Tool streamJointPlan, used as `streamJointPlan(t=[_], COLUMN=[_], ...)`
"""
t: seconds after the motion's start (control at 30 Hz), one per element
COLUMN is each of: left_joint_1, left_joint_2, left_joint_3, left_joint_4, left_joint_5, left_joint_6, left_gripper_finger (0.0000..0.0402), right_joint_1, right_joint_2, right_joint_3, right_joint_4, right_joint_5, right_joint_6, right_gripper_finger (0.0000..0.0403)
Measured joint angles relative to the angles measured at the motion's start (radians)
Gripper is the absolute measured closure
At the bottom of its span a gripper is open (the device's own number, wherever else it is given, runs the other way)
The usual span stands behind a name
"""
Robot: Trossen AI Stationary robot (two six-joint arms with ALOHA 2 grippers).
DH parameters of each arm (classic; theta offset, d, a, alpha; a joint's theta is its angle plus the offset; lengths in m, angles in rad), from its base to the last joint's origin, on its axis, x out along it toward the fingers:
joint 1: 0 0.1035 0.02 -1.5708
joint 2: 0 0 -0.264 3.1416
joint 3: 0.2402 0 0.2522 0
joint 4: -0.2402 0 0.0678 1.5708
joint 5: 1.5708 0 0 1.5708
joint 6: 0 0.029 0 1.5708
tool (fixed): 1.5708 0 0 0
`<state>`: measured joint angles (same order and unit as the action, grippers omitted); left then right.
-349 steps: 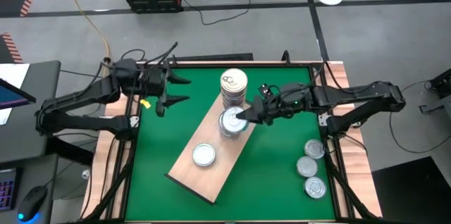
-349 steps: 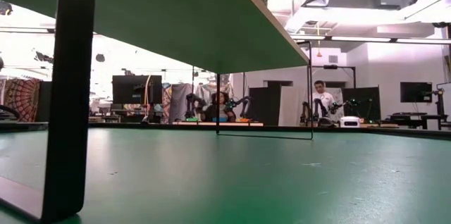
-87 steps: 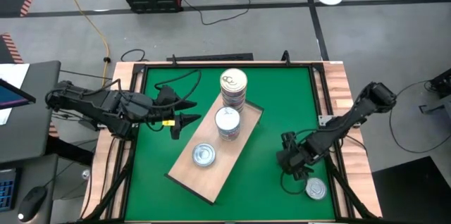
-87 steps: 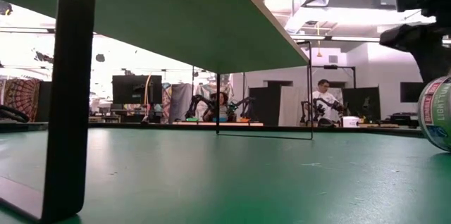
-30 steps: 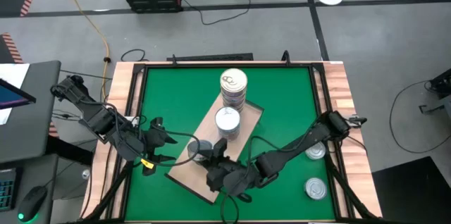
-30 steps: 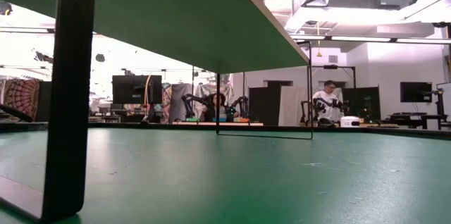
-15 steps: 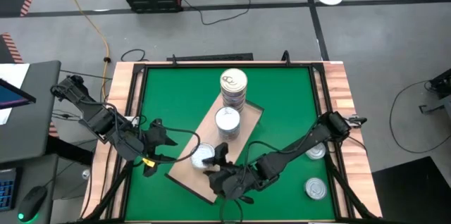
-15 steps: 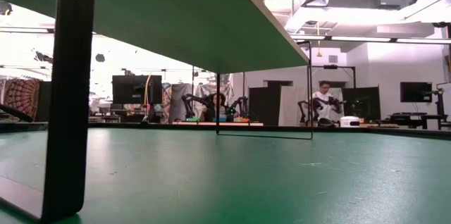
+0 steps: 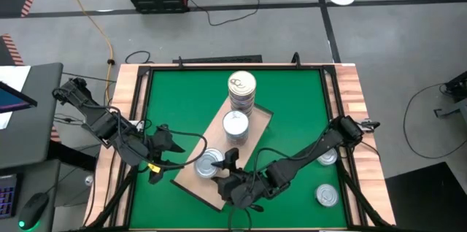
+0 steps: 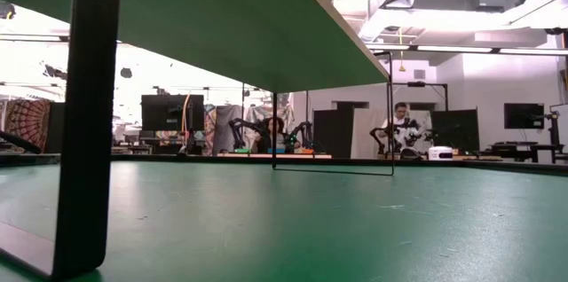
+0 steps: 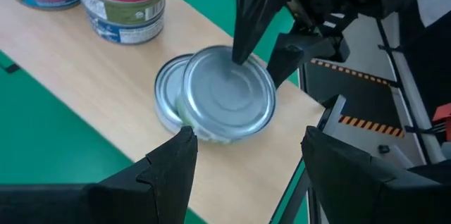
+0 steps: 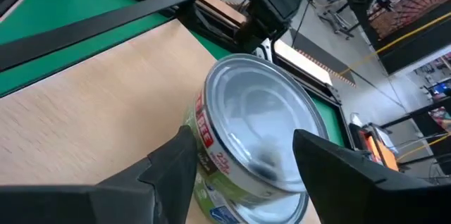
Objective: Stack canned seafood by type on shelf
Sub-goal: Stack the green white tuna can on top of other the green tuna can on the shelf
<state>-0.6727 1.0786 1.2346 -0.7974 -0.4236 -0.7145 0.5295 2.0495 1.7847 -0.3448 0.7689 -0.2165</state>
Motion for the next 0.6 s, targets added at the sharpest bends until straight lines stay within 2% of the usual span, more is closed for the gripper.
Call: streamJointPlan(t=[0.23, 0.33, 0.4, 0.53, 0.6], left_joint_1=[0.000, 0.000, 0.000, -0.004, -0.004], left_joint_2=[0.001, 0.019, 0.046, 0.080, 0.085], left_joint_3=[0.000, 0.001, -0.001, -0.044, -0.055], left_joint_4=[0.029, 0.065, 0.036, -0.035, -0.054], left_joint_5=[0.014, 0.133, 0.171, 0.202, 0.183], left_joint_6=[-0.011, -0.001, -0.004, -0.030, -0.035], left_gripper_finger=[0.0158, 0.0158, 0.0158, 0.0158, 0.0158], right_joint_1=[-0.003, -0.010, -0.012, -0.018, -0.019], right_joint_2=[-0.007, -0.008, -0.008, -0.008, -0.008], right_joint_3=[-0.001, -0.002, -0.002, -0.002, -0.002], right_joint_4=[-0.035, -0.052, -0.053, -0.063, -0.076], right_joint_5=[0.044, 0.044, 0.040, -0.027, -0.050], right_joint_6=[0.028, 0.057, 0.057, 0.072, 0.107], right_gripper_finger=[0.0134, 0.0138, 0.0142, 0.0150, 0.0154])
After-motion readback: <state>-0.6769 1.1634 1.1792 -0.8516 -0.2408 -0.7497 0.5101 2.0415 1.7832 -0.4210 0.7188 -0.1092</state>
